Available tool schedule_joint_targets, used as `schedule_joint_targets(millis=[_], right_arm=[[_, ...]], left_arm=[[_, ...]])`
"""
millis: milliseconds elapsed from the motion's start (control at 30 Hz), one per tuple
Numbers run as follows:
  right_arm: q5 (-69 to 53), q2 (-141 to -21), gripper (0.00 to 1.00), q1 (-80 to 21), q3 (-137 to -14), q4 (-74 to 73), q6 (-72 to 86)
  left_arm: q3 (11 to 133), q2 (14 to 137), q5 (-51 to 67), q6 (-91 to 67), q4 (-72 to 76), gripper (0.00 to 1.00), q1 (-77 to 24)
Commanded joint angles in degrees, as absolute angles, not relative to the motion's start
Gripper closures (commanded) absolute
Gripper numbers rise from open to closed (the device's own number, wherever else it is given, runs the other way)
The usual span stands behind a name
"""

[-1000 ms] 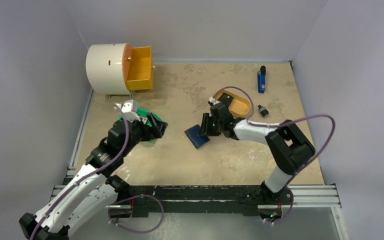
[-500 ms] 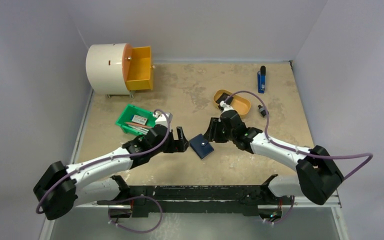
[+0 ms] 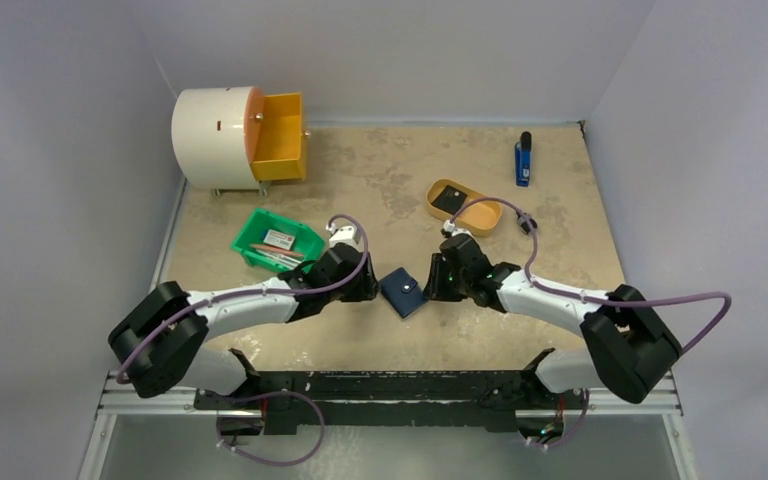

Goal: Put the credit cards into the card holder
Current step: Move the card holder to the center of the board.

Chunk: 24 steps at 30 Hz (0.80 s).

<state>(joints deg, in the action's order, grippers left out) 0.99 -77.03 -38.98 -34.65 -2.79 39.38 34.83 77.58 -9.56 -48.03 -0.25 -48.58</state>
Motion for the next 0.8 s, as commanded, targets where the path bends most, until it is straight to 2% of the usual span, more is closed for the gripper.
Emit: schedule_joint_targets(millis=[0, 533, 767], right_arm=[[2.62, -77.51, 0.67, -39.16, -33.95, 1.10, 37.62], [-1.00, -78.54, 0.72, -42.77, -34.44, 2.05, 39.77], [4.52, -71.96, 0.65, -42.72, -35.92, -4.69, 37.74]], left_arm=[[36.78, 80.41, -9.48, -48.46, 3.23, 0.55, -48.82], [44.43, 90.64, -8.40, -45.66, 3.83, 0.57, -48.84], [43.58, 86.05, -14.28, -46.24, 0.88, 0.57, -48.80]])
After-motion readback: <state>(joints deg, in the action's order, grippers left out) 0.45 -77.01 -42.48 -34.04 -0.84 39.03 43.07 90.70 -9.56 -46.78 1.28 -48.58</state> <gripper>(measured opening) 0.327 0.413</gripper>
